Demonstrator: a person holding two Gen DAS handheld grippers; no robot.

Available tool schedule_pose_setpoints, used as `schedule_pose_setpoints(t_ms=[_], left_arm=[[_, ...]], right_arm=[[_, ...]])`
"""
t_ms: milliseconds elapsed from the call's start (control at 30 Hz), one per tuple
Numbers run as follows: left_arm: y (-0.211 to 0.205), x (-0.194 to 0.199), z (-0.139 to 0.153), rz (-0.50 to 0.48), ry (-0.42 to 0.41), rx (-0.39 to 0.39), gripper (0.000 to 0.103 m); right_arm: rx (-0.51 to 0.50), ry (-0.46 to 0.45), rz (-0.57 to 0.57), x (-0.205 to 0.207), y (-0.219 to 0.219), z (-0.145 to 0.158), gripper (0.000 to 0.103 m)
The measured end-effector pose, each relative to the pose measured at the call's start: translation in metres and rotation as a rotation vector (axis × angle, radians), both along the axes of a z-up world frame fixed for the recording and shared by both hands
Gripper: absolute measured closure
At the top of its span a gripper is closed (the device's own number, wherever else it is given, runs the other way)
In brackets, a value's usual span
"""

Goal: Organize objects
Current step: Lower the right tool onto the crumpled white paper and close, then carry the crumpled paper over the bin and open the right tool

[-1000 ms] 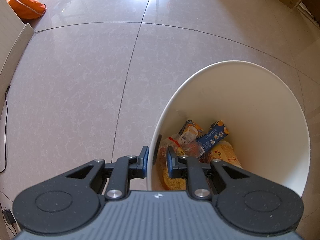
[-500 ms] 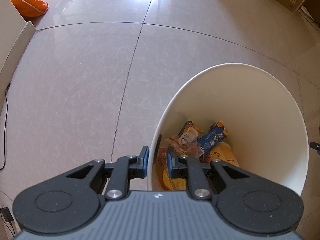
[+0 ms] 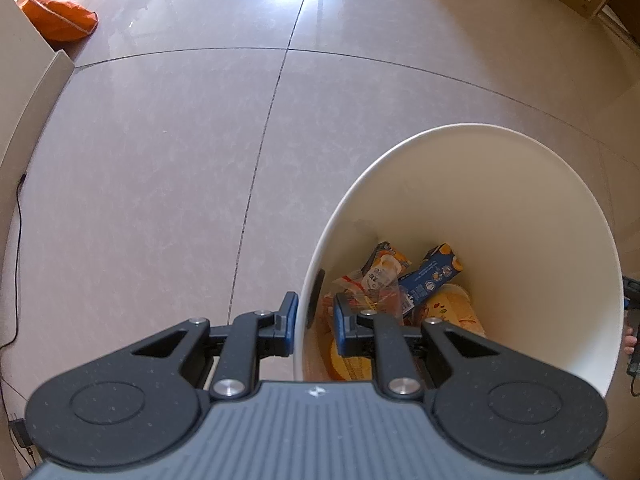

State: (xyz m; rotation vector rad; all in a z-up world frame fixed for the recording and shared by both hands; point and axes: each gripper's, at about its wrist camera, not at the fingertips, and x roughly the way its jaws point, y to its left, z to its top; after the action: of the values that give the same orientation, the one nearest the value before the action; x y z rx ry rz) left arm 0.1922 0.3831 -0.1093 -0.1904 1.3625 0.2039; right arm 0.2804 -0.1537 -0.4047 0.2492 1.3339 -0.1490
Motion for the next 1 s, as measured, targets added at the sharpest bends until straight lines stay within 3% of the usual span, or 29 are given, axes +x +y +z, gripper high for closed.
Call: schedule_pose_setpoints(t_ms=[400,733,1000], left_arm=[[0.002,0.001,-0.001,0.015,0.007,-0.006,0.086],[0.000,0.002,-0.001,0.011,0.006,-0.001,0.086],[-0.002,0.001,-0.001,0.010,0.005,0.007,0.086]], right_arm=[[-0.030,0.019,0.008,0.013,-0.002,-0.034,0.014],[-0.031,0.027,0.027,0.014,0.005,-0.029,0.040],[-0.028,0.043,0.031,0.012,0.009,-0.007,0.045]])
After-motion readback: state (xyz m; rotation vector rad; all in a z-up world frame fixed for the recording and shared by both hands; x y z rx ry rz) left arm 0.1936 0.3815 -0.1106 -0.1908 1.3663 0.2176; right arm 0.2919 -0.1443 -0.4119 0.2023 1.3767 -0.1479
